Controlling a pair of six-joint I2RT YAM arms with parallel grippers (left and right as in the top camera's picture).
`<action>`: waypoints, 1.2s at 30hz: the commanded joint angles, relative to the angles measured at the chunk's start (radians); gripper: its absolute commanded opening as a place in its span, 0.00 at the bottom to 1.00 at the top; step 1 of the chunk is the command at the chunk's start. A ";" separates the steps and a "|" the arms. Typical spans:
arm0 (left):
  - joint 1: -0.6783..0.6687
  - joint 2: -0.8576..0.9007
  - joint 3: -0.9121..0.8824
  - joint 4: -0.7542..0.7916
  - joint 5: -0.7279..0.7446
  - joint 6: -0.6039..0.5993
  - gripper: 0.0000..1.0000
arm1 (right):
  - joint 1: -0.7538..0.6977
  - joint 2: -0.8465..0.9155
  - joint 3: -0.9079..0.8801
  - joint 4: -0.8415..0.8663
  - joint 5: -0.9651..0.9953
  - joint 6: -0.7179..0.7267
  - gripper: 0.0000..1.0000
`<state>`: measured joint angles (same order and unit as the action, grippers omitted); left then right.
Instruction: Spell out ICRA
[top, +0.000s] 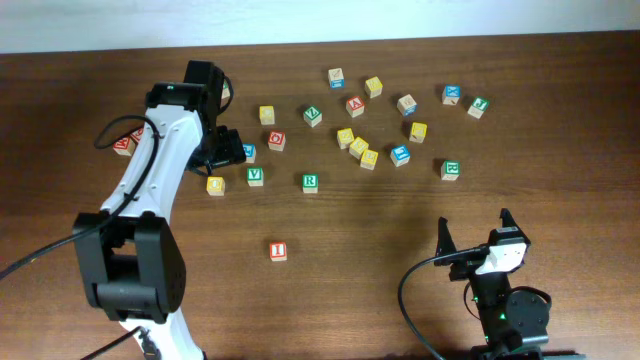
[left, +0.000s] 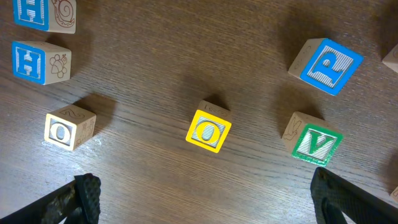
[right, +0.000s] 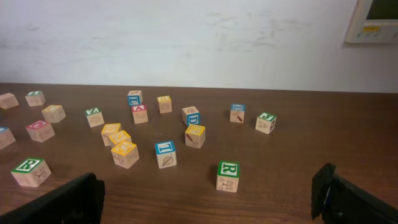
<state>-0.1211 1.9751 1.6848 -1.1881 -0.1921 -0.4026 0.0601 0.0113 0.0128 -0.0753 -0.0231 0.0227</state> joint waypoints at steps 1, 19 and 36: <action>0.001 0.009 -0.003 -0.005 -0.002 0.016 0.99 | 0.005 -0.006 -0.007 -0.004 0.009 0.000 0.98; 0.001 0.009 -0.015 0.004 0.077 0.068 0.99 | 0.005 -0.006 -0.007 -0.004 0.009 0.000 0.98; -0.194 0.009 -0.049 0.067 0.271 0.322 1.00 | 0.005 -0.006 -0.007 -0.004 0.009 0.000 0.98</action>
<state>-0.2794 1.9751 1.6497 -1.1244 0.0822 -0.1043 0.0601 0.0113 0.0128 -0.0753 -0.0231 0.0227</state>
